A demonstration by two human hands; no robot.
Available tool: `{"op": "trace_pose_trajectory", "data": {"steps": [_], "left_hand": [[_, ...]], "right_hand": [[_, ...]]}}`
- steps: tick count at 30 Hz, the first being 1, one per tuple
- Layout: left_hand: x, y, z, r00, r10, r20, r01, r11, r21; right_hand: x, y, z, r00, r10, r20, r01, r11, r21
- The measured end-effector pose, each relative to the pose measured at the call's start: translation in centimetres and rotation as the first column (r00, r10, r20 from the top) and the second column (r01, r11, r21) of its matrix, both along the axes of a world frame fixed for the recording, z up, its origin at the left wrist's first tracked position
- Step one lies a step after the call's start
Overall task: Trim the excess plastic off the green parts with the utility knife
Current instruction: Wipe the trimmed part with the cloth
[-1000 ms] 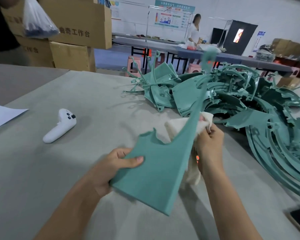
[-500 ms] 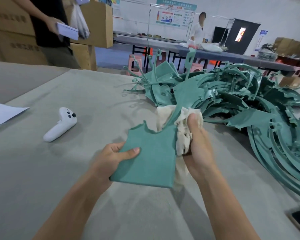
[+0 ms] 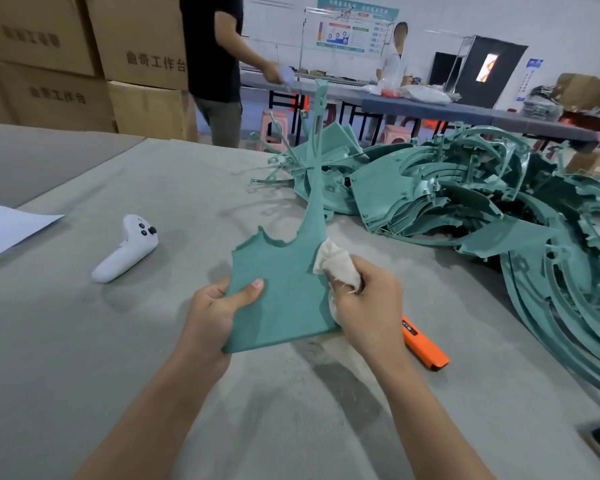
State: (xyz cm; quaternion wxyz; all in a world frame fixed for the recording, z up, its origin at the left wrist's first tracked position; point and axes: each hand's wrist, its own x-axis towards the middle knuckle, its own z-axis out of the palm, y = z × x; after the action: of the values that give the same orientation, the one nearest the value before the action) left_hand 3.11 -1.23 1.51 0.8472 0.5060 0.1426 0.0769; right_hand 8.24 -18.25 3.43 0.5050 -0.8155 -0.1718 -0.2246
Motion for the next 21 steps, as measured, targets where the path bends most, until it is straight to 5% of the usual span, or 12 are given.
{"op": "trace_pose_trajectory", "data": {"steps": [6, 8, 10, 13, 16, 21], "left_hand": [[-0.6, 0.5, 0.4, 0.926, -0.353, -0.134, 0.374, 0.907, 0.195], [-0.7, 0.2, 0.5, 0.917, -0.365, -0.161, 0.395, 0.889, 0.232], [-0.7, 0.0, 0.5, 0.919, -0.351, -0.177, 0.388, 0.883, 0.263], [-0.8, -0.3, 0.5, 0.933, -0.310, -0.184, 0.354, 0.884, 0.304], [-0.8, -0.4, 0.6, 0.941, -0.271, -0.204, 0.331, 0.865, 0.377], [-0.9, -0.7, 0.7, 0.937, -0.280, -0.210, 0.345, 0.843, 0.413]], "right_hand": [[1.2, -1.8, 0.9, 0.966, -0.018, -0.257, 0.133, 0.889, 0.438], [1.1, -2.5, 1.7, 0.946, 0.136, -0.294, 0.099, 0.741, 0.664], [1.0, -3.4, 2.8, 0.915, 0.324, -0.239, 0.053, 0.493, 0.869], [0.9, -4.9, 4.1, 0.902, 0.418, -0.107, -0.005, 0.258, 0.966], [0.7, -5.5, 5.0, 0.917, 0.398, -0.023, -0.081, 0.242, 0.967], [0.4, -5.0, 5.6, 0.970, 0.244, -0.018, -0.073, 0.360, 0.930]]}}
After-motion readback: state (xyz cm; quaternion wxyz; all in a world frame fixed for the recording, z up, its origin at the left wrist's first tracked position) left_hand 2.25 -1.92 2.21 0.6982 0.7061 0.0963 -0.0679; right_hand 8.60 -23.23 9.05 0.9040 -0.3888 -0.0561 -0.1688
